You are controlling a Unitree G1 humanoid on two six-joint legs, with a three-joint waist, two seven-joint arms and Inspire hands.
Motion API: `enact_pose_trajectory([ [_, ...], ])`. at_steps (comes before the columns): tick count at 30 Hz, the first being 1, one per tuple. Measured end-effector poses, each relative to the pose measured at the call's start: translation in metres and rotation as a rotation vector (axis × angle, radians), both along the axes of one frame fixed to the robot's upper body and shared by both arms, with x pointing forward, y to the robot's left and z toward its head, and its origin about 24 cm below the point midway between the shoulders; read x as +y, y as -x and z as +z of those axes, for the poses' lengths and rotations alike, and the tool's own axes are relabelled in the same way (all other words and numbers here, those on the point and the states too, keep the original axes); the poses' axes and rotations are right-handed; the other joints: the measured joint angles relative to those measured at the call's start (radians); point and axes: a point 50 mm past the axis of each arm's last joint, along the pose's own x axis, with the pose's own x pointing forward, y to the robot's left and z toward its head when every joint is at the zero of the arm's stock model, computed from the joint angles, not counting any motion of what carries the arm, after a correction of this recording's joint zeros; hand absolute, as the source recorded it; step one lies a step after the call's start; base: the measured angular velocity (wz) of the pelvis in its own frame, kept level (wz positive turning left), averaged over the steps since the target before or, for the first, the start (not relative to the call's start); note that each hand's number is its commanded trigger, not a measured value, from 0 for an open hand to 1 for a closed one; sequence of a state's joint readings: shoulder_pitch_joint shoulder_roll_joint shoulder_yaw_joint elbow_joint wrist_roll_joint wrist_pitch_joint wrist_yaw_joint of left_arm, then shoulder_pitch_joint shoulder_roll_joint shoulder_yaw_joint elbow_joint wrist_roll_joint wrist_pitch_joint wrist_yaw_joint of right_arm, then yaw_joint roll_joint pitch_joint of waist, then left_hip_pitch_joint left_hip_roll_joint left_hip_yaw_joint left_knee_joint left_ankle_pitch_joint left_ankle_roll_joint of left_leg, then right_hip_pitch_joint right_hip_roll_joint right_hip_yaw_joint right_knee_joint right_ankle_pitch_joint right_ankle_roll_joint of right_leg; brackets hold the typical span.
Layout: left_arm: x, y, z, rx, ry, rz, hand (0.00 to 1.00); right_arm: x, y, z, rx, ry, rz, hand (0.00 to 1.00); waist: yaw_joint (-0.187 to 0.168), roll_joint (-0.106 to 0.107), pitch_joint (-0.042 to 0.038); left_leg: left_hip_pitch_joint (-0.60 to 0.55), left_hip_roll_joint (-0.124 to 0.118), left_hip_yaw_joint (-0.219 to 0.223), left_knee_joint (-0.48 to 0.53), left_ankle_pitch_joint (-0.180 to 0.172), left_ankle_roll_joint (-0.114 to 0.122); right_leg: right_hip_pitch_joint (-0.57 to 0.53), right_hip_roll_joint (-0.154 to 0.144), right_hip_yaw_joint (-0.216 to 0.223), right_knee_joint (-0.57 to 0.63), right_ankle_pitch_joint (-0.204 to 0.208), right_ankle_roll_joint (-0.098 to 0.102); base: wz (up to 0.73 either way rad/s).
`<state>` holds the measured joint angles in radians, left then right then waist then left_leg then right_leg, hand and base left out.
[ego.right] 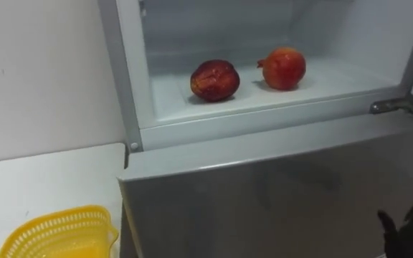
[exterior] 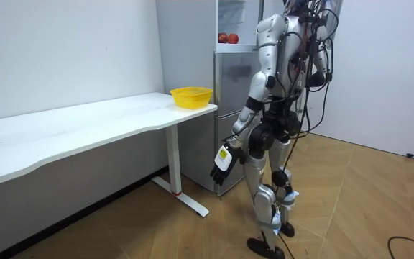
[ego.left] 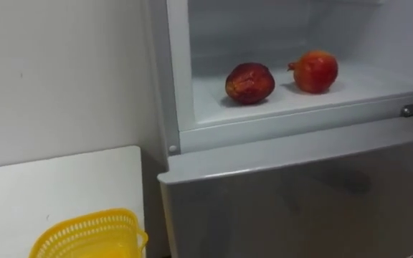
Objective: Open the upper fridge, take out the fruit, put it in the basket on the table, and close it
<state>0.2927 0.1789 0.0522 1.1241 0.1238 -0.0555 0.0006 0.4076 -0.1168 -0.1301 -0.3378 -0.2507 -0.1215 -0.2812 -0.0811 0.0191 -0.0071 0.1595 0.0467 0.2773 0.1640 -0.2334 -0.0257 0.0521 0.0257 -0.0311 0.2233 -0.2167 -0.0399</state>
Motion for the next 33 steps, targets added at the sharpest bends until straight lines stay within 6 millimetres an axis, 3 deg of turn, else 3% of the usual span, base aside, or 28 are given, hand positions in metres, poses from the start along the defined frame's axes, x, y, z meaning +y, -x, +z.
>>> enact_pose_trajectory([
  [6,-0.006,0.017,-0.002,0.073,0.032,-0.028,0.0,0.015,-0.003,0.034,-0.168,0.103,0.047,0.0,0.008,-0.001,-0.0001,0.0,0.001,0.0,0.0,0.0,0.0,0.0,0.0,-0.001,0.0,0.0,0.0,0.01],
  [14,-0.008,0.003,-0.003,0.058,0.065,-0.093,0.0,0.038,-0.009,0.059,-0.336,0.116,0.161,0.0,0.034,0.004,0.003,-0.008,0.002,-0.002,0.002,0.0,0.0,-0.003,0.0,-0.003,-0.008,0.005,0.001,0.07],
  [18,-0.009,0.001,-0.004,0.058,0.067,-0.108,0.0,0.044,-0.015,0.066,-0.384,0.131,0.185,0.0,0.04,0.001,0.0015,-0.01,0.002,-0.006,0.002,0.0,0.0,-0.001,-0.003,-0.028,-0.018,0.011,0.004,0.12],
  [26,-0.006,-0.008,-0.003,0.052,0.06,-0.161,0.0,0.047,-0.027,0.088,-0.529,0.103,0.187,0.0,0.069,-0.023,0.0097,-0.016,0.002,-0.037,0.0,0.0,0.0,0.008,-0.005,-0.065,-0.022,0.016,0.003,0.11],
  [33,-0.003,-0.007,-0.003,0.076,0.038,-0.188,0.0,0.046,-0.039,0.104,-0.615,0.084,0.197,0.0,0.09,-0.047,0.0056,-0.017,0.001,-0.087,0.0,0.0,0.0,0.04,-0.007,-0.107,-0.054,0.017,0.002,0.19],
])
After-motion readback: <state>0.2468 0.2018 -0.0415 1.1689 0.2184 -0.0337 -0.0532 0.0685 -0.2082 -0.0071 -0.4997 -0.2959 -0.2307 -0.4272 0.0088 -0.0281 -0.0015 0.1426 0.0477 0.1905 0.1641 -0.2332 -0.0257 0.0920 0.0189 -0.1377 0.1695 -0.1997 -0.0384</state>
